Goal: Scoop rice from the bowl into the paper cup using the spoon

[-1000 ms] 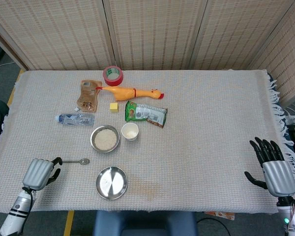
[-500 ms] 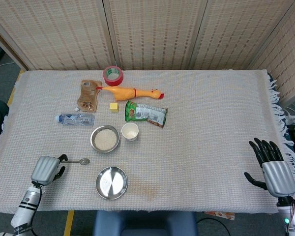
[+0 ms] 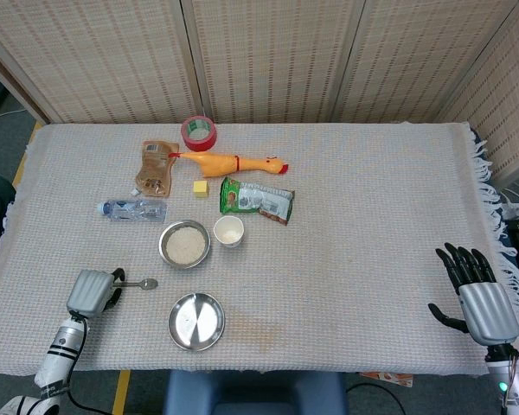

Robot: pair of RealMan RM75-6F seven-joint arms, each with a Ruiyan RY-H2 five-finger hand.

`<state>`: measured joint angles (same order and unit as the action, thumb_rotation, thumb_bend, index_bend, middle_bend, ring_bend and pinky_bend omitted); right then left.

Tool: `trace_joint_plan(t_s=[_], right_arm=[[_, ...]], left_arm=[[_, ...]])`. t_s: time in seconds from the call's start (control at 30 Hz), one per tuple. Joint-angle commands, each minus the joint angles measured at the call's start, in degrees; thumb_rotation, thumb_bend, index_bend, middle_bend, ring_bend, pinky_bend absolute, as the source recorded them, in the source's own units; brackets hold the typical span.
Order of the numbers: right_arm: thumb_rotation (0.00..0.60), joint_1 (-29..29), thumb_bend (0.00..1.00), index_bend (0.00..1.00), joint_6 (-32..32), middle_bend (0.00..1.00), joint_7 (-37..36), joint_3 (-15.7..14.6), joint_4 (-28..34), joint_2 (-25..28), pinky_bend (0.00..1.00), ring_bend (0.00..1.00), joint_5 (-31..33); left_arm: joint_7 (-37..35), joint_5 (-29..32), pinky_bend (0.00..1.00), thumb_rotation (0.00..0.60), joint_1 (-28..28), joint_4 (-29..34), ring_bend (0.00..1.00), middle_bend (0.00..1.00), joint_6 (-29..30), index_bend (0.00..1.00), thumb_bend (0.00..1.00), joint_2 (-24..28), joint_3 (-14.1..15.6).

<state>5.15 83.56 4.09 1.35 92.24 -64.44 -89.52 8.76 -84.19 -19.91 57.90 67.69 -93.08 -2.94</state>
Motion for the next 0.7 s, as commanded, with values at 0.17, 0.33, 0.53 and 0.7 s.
trace_joint_plan(t_s=[0.17, 0.33, 0.53, 0.7], right_arm=[[0.528, 0.07, 0.15, 0.0, -0.28, 0.0, -0.18, 0.02, 0.04, 0.15, 0.0, 0.0, 0.27], [0.529, 0.13, 0.15, 0.0, -0.46, 0.0, -0.09, -0.02, 0.07, 0.15, 0.0, 0.0, 0.33], [0.528, 0.2, 0.15, 0.0, -0.89, 0.0, -0.01, -0.26, 0.48, 0.35, 0.0, 0.0, 0.36], [0.527, 0.25, 0.15, 0.0, -1.09, 0.0, -0.03, -0.32, 0.65, 0.48, 0.0, 0.0, 0.45]], left_arm=[[0.49, 0.65, 1.0, 0.6, -0.44, -1.09, 1.0, 1.0, -0.49, 0.45, 0.41, -0.84, 0.07], [0.51, 0.83, 1.0, 0.6, -0.51, -1.42, 1.0, 1.0, -0.47, 0.47, 0.41, -1.0, 0.04], [0.29, 0.96, 1.0, 0.6, -0.55, -2.21, 1.0, 1.0, -0.14, 0.49, 0.41, -1.27, 0.18], [0.42, 0.99, 1.0, 0.6, -0.62, -2.23, 1.0, 1.0, -0.11, 0.49, 0.41, -1.34, 0.4]])
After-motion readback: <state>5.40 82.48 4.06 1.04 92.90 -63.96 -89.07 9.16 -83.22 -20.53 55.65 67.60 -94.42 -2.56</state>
